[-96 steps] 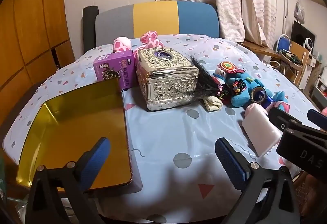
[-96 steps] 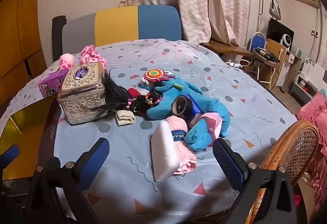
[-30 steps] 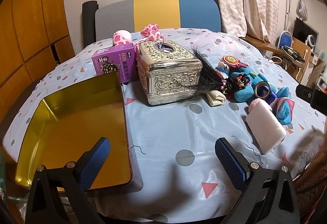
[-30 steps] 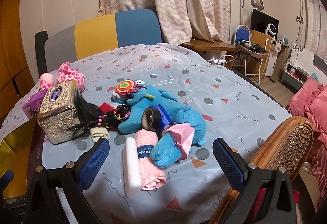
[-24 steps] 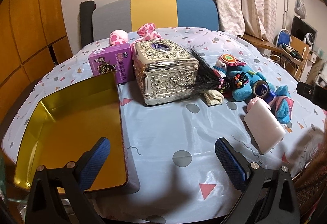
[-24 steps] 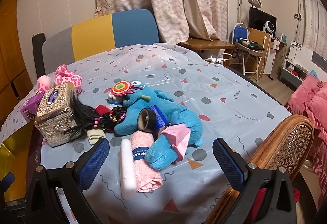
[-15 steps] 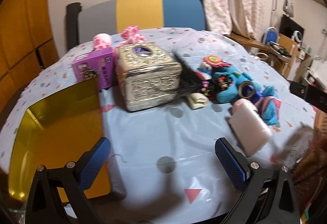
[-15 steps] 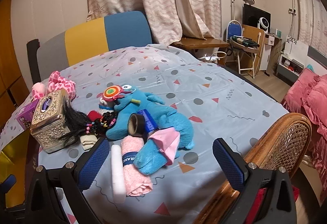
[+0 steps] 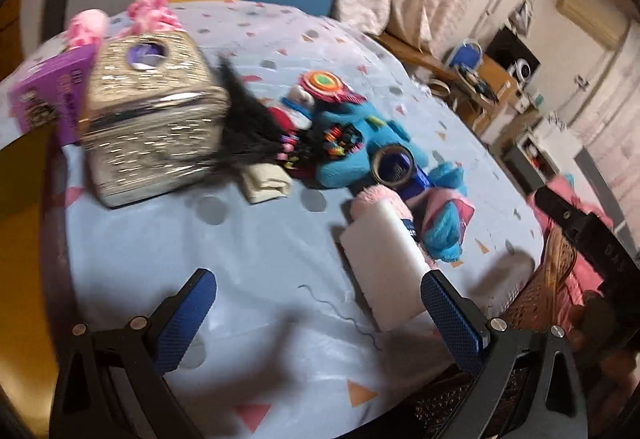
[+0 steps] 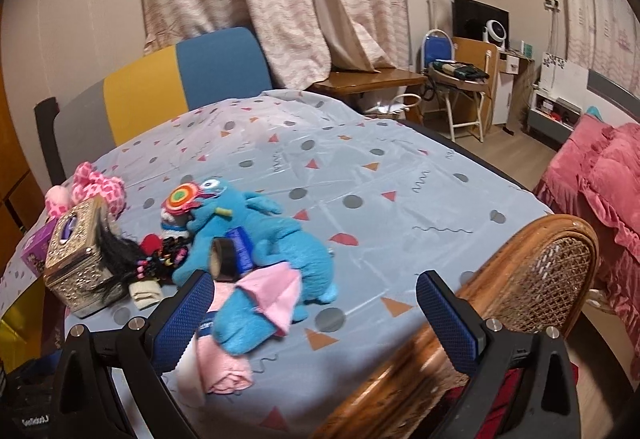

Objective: Organize soft objects
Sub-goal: 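Reach the left tool toward the white rectangular block, then close the left tool on the white rectangular block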

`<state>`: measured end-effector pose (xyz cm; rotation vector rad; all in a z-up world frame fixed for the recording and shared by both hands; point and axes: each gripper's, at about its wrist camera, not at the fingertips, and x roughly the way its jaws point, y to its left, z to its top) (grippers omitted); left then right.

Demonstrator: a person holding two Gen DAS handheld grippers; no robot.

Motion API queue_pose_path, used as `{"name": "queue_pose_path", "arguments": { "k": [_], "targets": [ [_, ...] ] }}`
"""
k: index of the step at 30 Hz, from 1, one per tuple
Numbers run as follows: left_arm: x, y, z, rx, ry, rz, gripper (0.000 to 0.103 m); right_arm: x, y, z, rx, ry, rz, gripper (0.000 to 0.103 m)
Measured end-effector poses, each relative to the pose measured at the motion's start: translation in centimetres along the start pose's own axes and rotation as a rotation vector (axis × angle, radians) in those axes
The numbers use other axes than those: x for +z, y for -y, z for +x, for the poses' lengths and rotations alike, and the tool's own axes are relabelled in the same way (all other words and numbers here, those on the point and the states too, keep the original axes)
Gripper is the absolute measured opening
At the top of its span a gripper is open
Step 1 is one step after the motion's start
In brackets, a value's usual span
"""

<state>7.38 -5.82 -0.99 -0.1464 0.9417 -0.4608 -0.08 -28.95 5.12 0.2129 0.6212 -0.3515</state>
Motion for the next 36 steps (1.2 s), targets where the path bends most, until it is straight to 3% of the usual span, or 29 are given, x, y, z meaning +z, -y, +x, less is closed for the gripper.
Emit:
{"name": "queue_pose_path", "arguments": {
  "k": [6, 12, 15, 18, 21, 26, 31, 36],
  "targets": [
    [1.2, 2.5, 3.7, -0.038, -0.108, 0.024, 0.103, 0.0, 1.1, 0.5, -0.011, -0.009, 0.024, 0.103],
    [2.2, 5.4, 6.8, 0.027, -0.139, 0.131, 0.103, -0.2, 1.6, 1.0, -0.018, -0.027, 0.030, 0.103],
    [1.9, 4.1, 7.4, 0.061, -0.157, 0.141, 0.103, -0.1, 1.8, 1.2, -0.020, -0.033, 0.034, 0.103],
    [1.8, 1.1, 6.5, 0.051, -0.157, 0.080, 0.103, 0.1, 2.0, 1.4, -0.021, -0.040, 0.039, 0.103],
    [1.5, -1.5, 5.1, 0.100, -0.145, 0.048, 0.103, 0.1, 1.8, 1.6, -0.024, -0.040, 0.024, 0.103],
    [0.8, -3.5, 4.1, 0.096, -0.157, -0.007, 0.100, 0.0, 1.7, 1.7, -0.028, -0.046, 0.024, 0.103],
    [1.1, -1.9, 4.5, 0.093, -0.176, -0.014, 0.092, -0.1, 1.7, 1.8, -0.025, -0.053, 0.028, 0.103],
    [1.6, 1.2, 7.4, 0.161, -0.244, 0.074, 0.090, -0.2, 2.4, 2.1, -0.005, -0.079, 0.069, 0.103]
  ]
}}
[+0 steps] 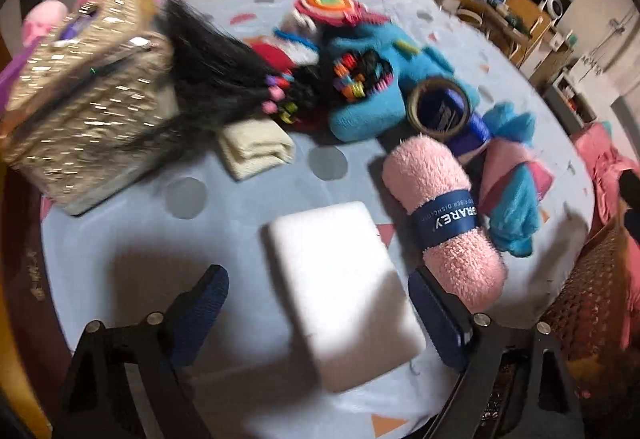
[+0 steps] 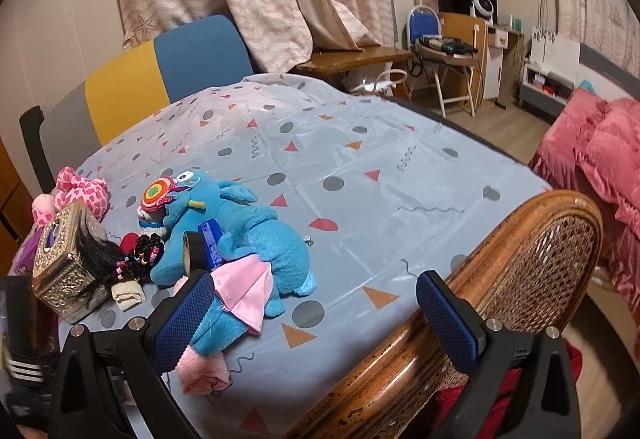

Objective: Organize soft objects
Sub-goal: 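Close the left tool on the white rectangular block, then carry the white block into the gold tray while the right tool grasps the blue doll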

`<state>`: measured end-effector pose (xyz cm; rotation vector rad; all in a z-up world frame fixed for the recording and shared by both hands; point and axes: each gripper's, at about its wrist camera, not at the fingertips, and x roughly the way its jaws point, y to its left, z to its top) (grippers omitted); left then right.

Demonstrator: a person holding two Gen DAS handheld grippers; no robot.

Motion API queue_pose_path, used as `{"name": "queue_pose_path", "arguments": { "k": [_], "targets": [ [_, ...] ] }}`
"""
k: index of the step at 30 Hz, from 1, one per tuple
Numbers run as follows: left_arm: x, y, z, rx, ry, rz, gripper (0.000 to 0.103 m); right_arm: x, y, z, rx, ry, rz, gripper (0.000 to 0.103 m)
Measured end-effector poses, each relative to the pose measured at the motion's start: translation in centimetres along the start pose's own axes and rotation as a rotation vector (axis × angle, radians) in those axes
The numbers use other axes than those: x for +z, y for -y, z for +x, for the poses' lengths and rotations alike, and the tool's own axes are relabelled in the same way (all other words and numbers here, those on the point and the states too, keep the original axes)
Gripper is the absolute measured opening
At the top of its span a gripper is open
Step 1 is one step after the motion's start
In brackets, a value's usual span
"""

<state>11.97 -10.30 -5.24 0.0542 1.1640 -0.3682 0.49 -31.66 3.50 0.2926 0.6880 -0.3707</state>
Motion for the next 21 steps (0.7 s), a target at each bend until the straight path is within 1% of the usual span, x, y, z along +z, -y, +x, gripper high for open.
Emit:
{"name": "queue_pose_path", "arguments": {
  "k": [1, 2, 3, 4, 5, 6, 7, 8, 10, 13, 16, 17, 18, 21],
  "targets": [
    [0.1, 0.2, 0.4, 0.000, -0.013, 0.000, 0.088, 0.0, 0.2, 0.1, 0.007, -0.008, 0.011, 0.103],
    [0.2, 0.5, 0.8, -0.001, -0.020, 0.004, 0.080, 0.0, 0.3, 0.1, 0.010, -0.006, 0.014, 0.103],
    [0.1, 0.6, 1.3, 0.010, -0.027, 0.013, 0.076, 0.0, 0.3, 0.1, 0.010, -0.008, 0.012, 0.103],
    [-0.1, 0.7, 1.7, 0.031, -0.030, 0.026, 0.062, 0.0, 0.2, 0.1, 0.007, -0.010, 0.009, 0.103],
    [-0.5, 0.9, 1.5, 0.066, 0.008, 0.061, 0.059, 0.0, 0.1, 0.2, 0.008, -0.016, 0.004, 0.103],
    [-0.8, 0.9, 1.3, 0.074, 0.031, 0.082, 0.058, 0.1, -0.1, 0.3, 0.013, -0.025, -0.003, 0.103],
    [-1.1, 0.8, 1.1, 0.064, 0.045, 0.098, 0.057, 0.2, -0.2, 0.4, 0.020, -0.035, -0.014, 0.103],
    [-1.4, 0.2, 0.7, 0.039, 0.054, 0.096, 0.056, 0.3, -0.4, 0.6, 0.031, -0.049, -0.028, 0.103],
    [-1.9, -0.9, 0.1, 0.028, 0.071, 0.081, 0.055, 0.8, -0.8, 0.9, 0.065, -0.073, -0.034, 0.103],
    [-2.9, -2.6, -0.6, 0.028, 0.102, 0.064, 0.055, 2.2, -1.6, 2.2, 0.171, -0.155, -0.001, 0.099],
    [-4.1, -3.4, -1.2, 0.036, 0.127, 0.062, 0.056, 3.7, -2.4, 4.4, 0.215, -0.238, 0.062, 0.092],
    [-4.4, -3.6, -1.3, 0.038, 0.133, 0.060, 0.056, 4.0, -2.6, 5.2, 0.210, -0.268, 0.081, 0.085],
    [-4.6, -3.7, -1.4, 0.041, 0.138, 0.058, 0.056, 4.2, -2.7, 6.3, 0.183, -0.299, 0.115, 0.077],
    [-4.8, -4.1, -1.5, 0.039, 0.143, 0.060, 0.056, 4.3, -3.2, 9.4, 0.096, -0.386, 0.160, 0.065]
  ]
}}
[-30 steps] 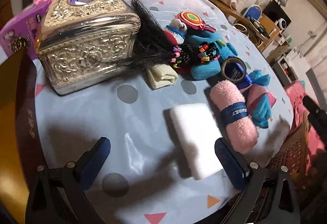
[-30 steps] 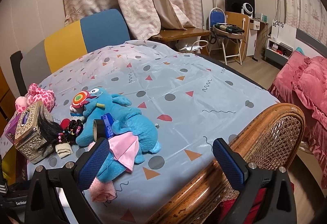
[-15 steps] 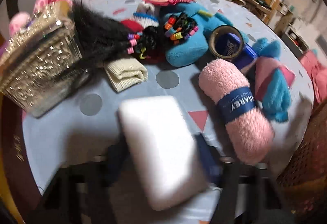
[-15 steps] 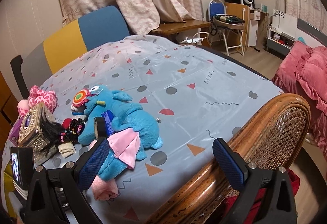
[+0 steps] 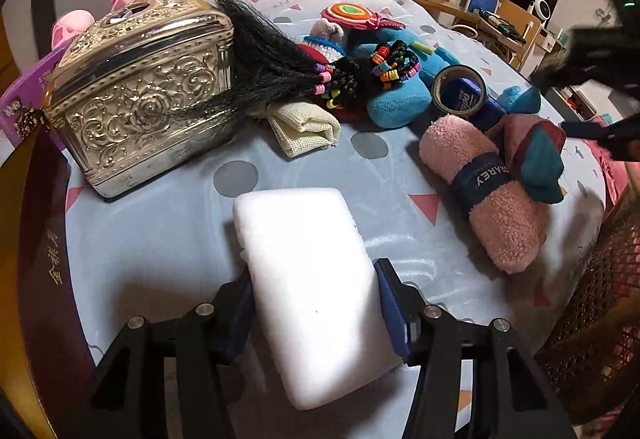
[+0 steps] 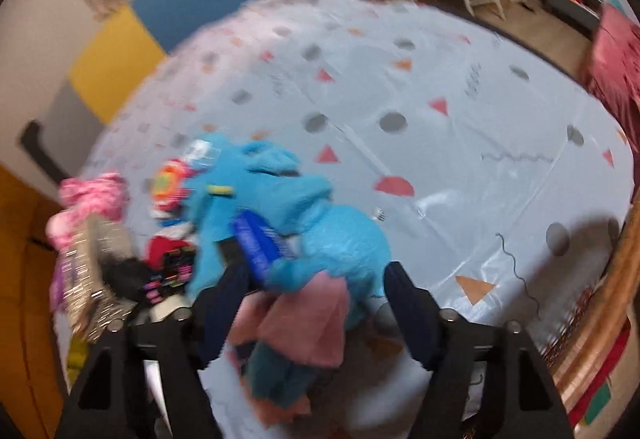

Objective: Organize soft objects
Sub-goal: 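Carry the white block into the gold tray while the right tool grasps the blue doll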

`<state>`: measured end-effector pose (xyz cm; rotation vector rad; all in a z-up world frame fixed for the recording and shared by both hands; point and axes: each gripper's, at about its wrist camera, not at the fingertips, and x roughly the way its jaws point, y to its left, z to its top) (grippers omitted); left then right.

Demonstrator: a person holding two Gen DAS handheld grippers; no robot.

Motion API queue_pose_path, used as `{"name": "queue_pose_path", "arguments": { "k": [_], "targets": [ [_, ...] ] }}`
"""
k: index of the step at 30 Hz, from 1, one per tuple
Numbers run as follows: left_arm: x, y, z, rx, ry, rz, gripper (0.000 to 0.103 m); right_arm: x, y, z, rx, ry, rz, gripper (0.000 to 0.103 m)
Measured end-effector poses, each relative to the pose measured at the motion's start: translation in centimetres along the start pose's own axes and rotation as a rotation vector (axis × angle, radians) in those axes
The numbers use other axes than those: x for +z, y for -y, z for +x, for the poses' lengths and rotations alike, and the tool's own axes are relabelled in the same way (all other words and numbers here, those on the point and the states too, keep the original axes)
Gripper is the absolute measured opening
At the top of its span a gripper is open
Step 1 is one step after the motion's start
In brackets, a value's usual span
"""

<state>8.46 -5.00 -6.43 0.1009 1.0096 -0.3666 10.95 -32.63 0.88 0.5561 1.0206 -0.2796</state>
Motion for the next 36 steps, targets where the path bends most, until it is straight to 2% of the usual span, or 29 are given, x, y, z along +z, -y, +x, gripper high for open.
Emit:
{"name": "queue_pose_path", "arguments": {
  "k": [4, 6, 8, 9, 10, 14, 15, 19, 21, 23, 27, 30, 36],
  "targets": [
    [-0.6, -0.4, -0.7, -0.019, 0.008, -0.018, 0.054, -0.1, 0.4, 4.0, -0.085, -0.108, 0.048, 0.056],
    [-0.8, -1.0, -2.2, -0.037, 0.037, -0.031, 0.054, -0.2, 0.6, 4.3, -0.059, -0.114, 0.071, 0.048],
    [-0.8, -1.8, -4.4, -0.069, 0.086, -0.046, 0.054, -0.4, 0.2, 4.7, -0.058, -0.119, 0.047, 0.045],
    [-0.6, -2.2, -5.4, -0.080, 0.109, -0.060, 0.054, -0.5, 0.1, 5.0, -0.050, -0.132, 0.047, 0.036],
    [-0.5, -2.7, -6.5, -0.090, 0.131, -0.074, 0.054, -0.6, 0.0, 5.3, -0.037, -0.145, 0.045, 0.032],
    [-0.4, -6.1, -11.1, -0.110, 0.211, -0.174, 0.055, -0.9, -0.8, 4.9, -0.083, -0.092, 0.014, 0.031],
    [-0.5, -8.0, -12.6, -0.106, 0.239, -0.220, 0.055, -1.1, -0.9, 5.1, -0.088, -0.092, 0.008, 0.031],
    [0.1, -14.0, -14.3, -0.007, 0.277, -0.356, 0.055, -0.9, -1.1, 5.6, -0.107, -0.091, -0.004, 0.031],
    [-0.2, -17.4, -14.1, 0.055, 0.271, -0.419, 0.055, -0.9, -1.0, 5.9, -0.113, -0.092, -0.011, 0.032],
    [-1.0, -20.9, -13.3, 0.112, 0.218, -0.501, 0.055, -0.8, -1.1, 6.2, -0.113, -0.092, -0.016, 0.032],
    [-1.4, -24.5, -10.8, 0.136, 0.165, -0.597, 0.056, -0.5, -1.4, 6.7, -0.117, -0.092, -0.021, 0.034],
    [-0.3, -25.8, -8.7, 0.142, 0.126, -0.636, 0.058, -0.6, -1.6, 6.7, -0.129, -0.090, -0.038, 0.034],
    [2.8, -25.8, -4.3, 0.141, 0.082, -0.620, 0.064, -0.8, -2.0, 6.9, -0.151, -0.092, -0.067, 0.035]
  ]
}}
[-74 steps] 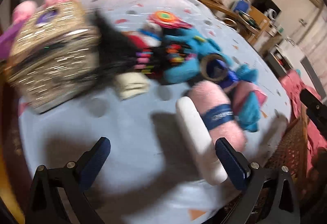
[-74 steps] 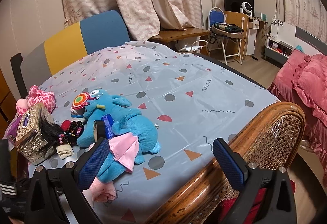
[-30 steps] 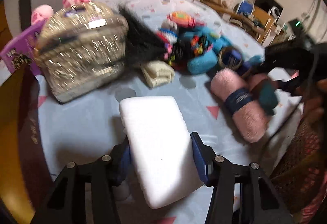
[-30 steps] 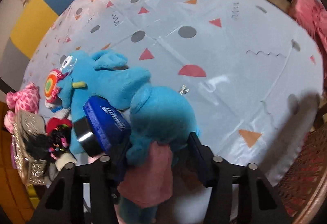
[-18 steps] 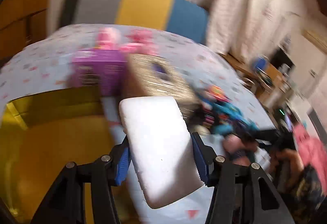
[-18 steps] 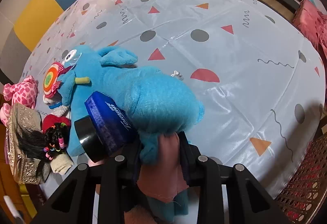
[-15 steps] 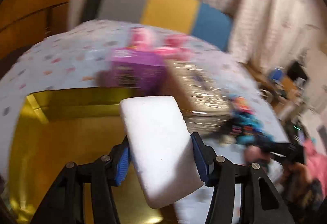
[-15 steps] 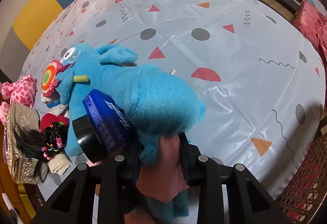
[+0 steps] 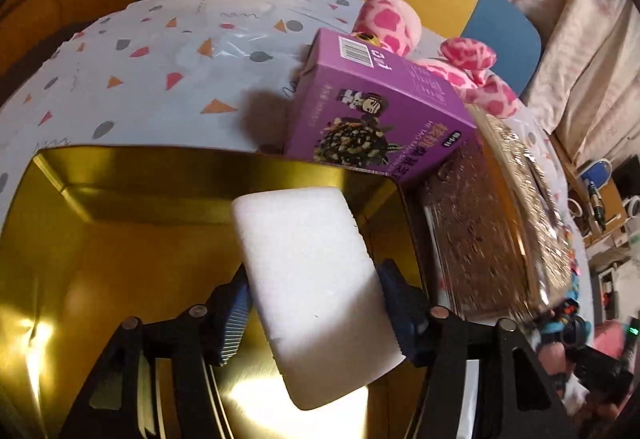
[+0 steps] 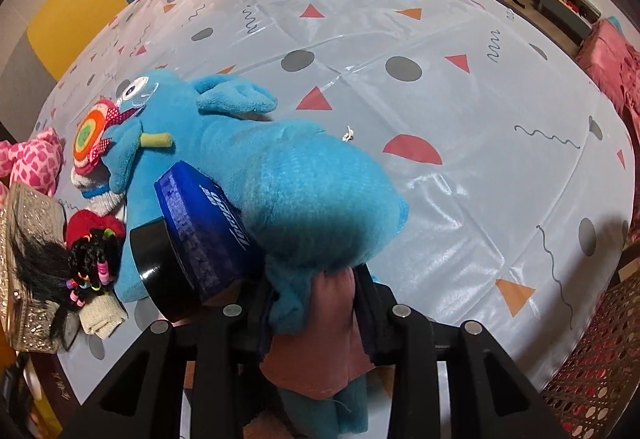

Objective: Organize soft objects
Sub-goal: 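Carry the white block into the gold tray while the right tool grasps the blue doll, then carry the blue plush doll into the gold tray and open the right tool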

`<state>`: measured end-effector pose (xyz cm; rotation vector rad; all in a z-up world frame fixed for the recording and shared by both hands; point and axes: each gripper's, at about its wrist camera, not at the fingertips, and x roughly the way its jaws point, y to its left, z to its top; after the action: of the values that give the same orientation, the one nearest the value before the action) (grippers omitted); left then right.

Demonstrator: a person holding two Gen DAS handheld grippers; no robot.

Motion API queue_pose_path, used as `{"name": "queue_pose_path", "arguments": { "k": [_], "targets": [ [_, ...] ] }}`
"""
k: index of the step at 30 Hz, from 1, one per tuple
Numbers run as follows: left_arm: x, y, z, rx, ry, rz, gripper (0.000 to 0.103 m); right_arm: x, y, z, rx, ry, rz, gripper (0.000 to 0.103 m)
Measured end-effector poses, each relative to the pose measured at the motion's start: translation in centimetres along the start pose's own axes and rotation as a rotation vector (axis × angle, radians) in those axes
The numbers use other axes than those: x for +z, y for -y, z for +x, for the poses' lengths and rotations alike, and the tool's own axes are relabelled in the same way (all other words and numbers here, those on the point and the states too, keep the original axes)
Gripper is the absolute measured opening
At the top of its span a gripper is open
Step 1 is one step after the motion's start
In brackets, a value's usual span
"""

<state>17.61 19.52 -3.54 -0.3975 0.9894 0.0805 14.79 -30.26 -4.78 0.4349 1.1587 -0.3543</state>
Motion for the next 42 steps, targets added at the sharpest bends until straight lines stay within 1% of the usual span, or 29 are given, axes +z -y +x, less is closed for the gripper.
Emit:
{"name": "queue_pose_path", "arguments": {
  "k": [3, 4, 5, 7, 11, 15, 17, 20, 22, 25, 27, 29, 31, 33, 36, 38, 40, 42],
  "targets": [
    [0.6, 0.8, 0.9, 0.003, 0.010, 0.033, 0.074, 0.1, 0.0, 0.2, -0.001, -0.002, -0.004, 0.035],
    [0.8, 0.9, 1.1, 0.014, 0.013, 0.041, 0.081, 0.1, -0.1, 0.2, -0.003, -0.003, -0.007, 0.035],
    [0.9, 0.9, 1.2, 0.011, 0.017, 0.042, 0.086, 0.1, -0.1, 0.2, -0.006, -0.002, -0.011, 0.035],
    [1.0, 0.8, 1.0, 0.009, 0.022, 0.054, 0.091, 0.1, -0.2, 0.3, -0.008, -0.002, -0.016, 0.035],
    [0.7, 0.1, -0.3, 0.032, 0.051, 0.043, 0.091, 0.1, -0.5, 0.3, -0.021, 0.005, -0.032, 0.032],
    [-1.4, 0.3, -3.5, 0.050, 0.108, 0.061, 0.091, 0.1, -0.5, 0.0, -0.016, 0.020, -0.031, 0.028],
    [-2.7, 0.5, -5.2, 0.057, 0.130, 0.061, 0.091, 0.1, -0.4, -0.4, 0.001, 0.041, -0.022, 0.027],
    [-4.8, 0.9, -7.3, 0.062, 0.169, 0.067, 0.091, 0.3, -0.1, -1.7, 0.013, 0.104, -0.010, 0.027],
    [-5.9, 1.1, -8.2, 0.062, 0.186, 0.077, 0.091, 0.3, 0.2, -3.0, 0.059, 0.166, 0.000, 0.027],
    [-7.5, 1.2, -9.1, 0.063, 0.190, 0.090, 0.091, 0.2, 0.5, -5.1, 0.138, 0.266, 0.002, 0.027],
    [-8.2, 0.9, -9.5, 0.063, 0.186, 0.084, 0.091, -0.1, 0.3, -6.0, 0.194, 0.303, -0.015, 0.027],
    [-8.7, 0.6, -9.9, 0.072, 0.193, 0.081, 0.091, -0.5, -0.4, -6.7, 0.225, 0.327, -0.050, 0.027],
    [-8.8, 0.4, -10.1, 0.092, 0.200, 0.086, 0.091, -1.4, -1.5, -8.0, 0.239, 0.360, -0.106, 0.027],
    [-9.0, -0.1, -10.6, 0.107, 0.214, 0.078, 0.091, -2.5, -3.1, -9.4, 0.271, 0.378, -0.171, 0.027],
    [-9.0, -1.2, -10.9, 0.135, 0.225, 0.051, 0.091, -4.5, -6.4, -11.9, 0.352, 0.373, -0.297, 0.027],
    [-9.0, -2.0, -11.2, 0.145, 0.230, 0.022, 0.091, -6.2, -9.8, -13.1, 0.469, 0.314, -0.394, 0.027],
    [-9.0, -3.0, -11.5, 0.157, 0.231, -0.005, 0.091, -7.6, -12.8, -13.6, 0.550, 0.254, -0.469, 0.027],
    [-9.0, -4.0, -12.0, 0.165, 0.239, -0.029, 0.091, -9.4, -15.9, -13.6, 0.614, 0.184, -0.530, 0.027]
  ]
}}
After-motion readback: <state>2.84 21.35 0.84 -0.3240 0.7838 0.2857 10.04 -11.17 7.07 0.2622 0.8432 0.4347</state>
